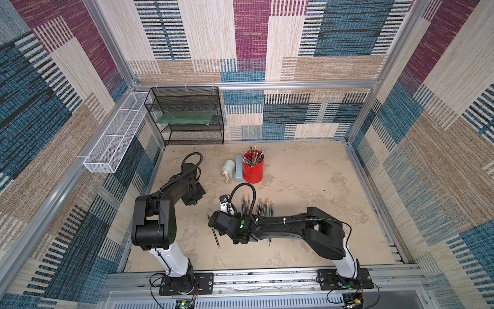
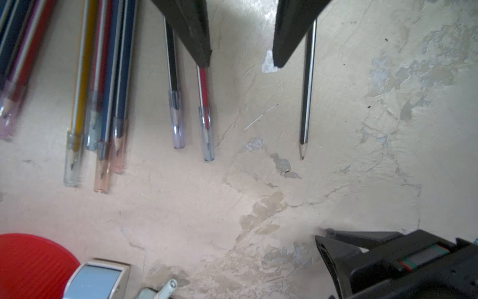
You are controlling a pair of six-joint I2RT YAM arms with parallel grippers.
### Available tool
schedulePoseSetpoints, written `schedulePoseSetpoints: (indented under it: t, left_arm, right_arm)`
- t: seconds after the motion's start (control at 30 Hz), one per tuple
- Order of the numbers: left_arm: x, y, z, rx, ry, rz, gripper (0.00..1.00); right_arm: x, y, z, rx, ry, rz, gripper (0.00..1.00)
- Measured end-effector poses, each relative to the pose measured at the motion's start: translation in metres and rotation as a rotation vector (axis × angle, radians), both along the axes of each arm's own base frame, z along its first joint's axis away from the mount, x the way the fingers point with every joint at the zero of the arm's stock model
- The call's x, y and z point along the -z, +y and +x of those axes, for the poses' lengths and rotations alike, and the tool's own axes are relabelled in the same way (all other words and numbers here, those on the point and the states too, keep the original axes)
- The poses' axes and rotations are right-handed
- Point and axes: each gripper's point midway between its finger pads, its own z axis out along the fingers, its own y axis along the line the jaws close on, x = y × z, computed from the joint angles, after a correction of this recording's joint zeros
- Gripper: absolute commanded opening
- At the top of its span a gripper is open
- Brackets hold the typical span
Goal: Remove the protective cover of the pencils
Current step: Place the protective sleeve at the center of the board, then pick up the pencil from the center of the board.
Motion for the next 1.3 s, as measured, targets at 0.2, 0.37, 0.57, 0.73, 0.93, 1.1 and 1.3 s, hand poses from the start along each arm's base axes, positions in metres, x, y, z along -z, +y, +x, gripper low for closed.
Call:
schedulePoseSetpoints:
  t: [0.2,0.37,0.57,0.73,0.93,1.1,1.3]
  left_arm:
    - [0.0,-0.001,-0.002,0.005,0.008,0.0,0.26]
    - [0.0,-0.002,-0.003,0.007,0.007,0.001,0.26]
    - [-0.003,-0.002,-0.006,0.008,-0.007,0.001,0.29]
    - [-0.01,-0.002,-0.01,0.011,-0.044,0.003,0.31]
    - [-0.023,-0.001,-0.021,0.01,-0.132,0.007,0.34]
    - [-0.034,-0.001,-0.036,0.005,-0.223,0.011,0.41]
    - [-0.048,0.003,-0.047,-0.012,-0.325,0.028,0.55]
  right_arm:
    - [0.008,-0.007,0.003,0.021,0.012,-0.01,0.46]
    - [0.013,-0.011,0.002,0.032,0.021,-0.016,0.46]
    - [0.016,-0.016,-0.001,0.033,0.03,-0.027,0.45]
    - [0.02,-0.017,-0.005,0.027,0.039,-0.031,0.43]
    - [0.032,-0.017,-0.008,0.027,0.056,-0.048,0.39]
    - [0.044,-0.024,-0.009,0.036,0.072,-0.073,0.38]
    - [0.051,-0.03,-0.009,0.05,0.079,-0.086,0.34]
